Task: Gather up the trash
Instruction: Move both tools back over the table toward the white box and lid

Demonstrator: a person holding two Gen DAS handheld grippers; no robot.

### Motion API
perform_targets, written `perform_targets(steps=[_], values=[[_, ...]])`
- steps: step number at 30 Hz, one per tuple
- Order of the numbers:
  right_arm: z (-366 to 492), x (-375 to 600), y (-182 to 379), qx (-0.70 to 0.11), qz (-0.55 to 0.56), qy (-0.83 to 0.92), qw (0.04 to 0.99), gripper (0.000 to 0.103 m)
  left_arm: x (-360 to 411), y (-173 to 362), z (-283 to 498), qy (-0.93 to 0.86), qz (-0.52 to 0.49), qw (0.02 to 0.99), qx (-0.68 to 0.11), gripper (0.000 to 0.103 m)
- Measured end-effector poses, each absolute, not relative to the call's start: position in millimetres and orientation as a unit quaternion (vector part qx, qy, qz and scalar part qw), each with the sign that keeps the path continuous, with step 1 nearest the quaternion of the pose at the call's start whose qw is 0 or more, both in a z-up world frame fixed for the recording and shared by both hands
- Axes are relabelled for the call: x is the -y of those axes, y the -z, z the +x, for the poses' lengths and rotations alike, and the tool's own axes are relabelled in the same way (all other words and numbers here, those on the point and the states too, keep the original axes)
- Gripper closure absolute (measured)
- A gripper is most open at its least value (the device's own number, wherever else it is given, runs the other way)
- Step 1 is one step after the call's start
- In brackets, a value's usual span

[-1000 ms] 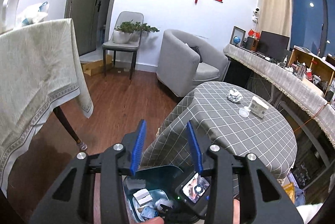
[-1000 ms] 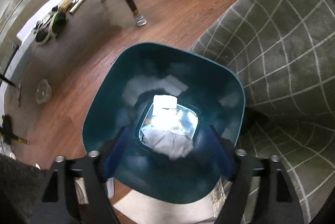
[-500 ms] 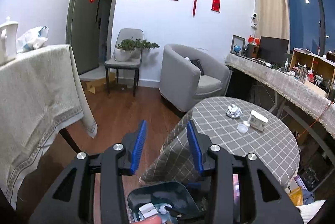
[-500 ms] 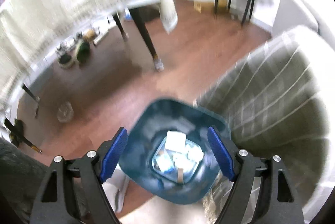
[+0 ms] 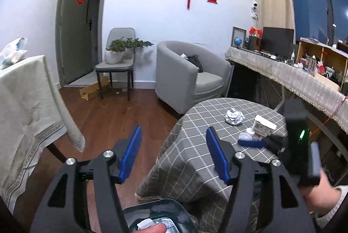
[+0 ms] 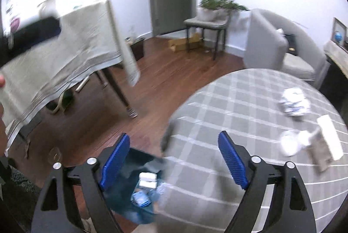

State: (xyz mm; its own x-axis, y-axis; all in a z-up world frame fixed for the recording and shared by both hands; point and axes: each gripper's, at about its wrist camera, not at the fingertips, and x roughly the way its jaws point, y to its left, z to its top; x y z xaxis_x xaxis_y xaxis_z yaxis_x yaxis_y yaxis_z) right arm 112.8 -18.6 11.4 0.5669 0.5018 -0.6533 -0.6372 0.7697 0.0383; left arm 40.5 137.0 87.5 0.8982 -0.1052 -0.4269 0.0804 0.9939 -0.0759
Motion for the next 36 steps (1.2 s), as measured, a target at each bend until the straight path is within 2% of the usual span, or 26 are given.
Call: perform_targets(steps=[2, 10, 15, 21, 25, 36], values=[[123, 36, -18, -0.329, -0.09, -0.315, 0.886, 0.017, -129, -85, 49, 0.054, -0.024, 0.972, -0.226, 0.034], [156, 99, -39, -0.312, -0.08, -0.281, 0.904, 0.006, -97, -70, 84, 0.091, -0.014, 0.963, -0.254, 0.022], [179, 138, -38, -0.325, -0.078, -0.255, 0.907, 0.004, -72, -59, 105, 0.114, -0.005, 0.955, -0.273, 0.013], [211, 178, -36, -0.35, -0.073, -0.244, 0.901, 0.004, -46, -43, 132, 0.145, 0.015, 0.943, -0.301, 0.012], [233, 194, -26, -0.396, -0.061, -0.262, 0.878, 0.003, -33, -35, 147, 0.167, 0.017, 0.934, -0.315, 0.012], [269, 201, 11, -0.485, -0.041, -0.297, 0.822, 0.003, 9, -8, 181, 0.242, 0.012, 0.896, -0.372, 0.012]])
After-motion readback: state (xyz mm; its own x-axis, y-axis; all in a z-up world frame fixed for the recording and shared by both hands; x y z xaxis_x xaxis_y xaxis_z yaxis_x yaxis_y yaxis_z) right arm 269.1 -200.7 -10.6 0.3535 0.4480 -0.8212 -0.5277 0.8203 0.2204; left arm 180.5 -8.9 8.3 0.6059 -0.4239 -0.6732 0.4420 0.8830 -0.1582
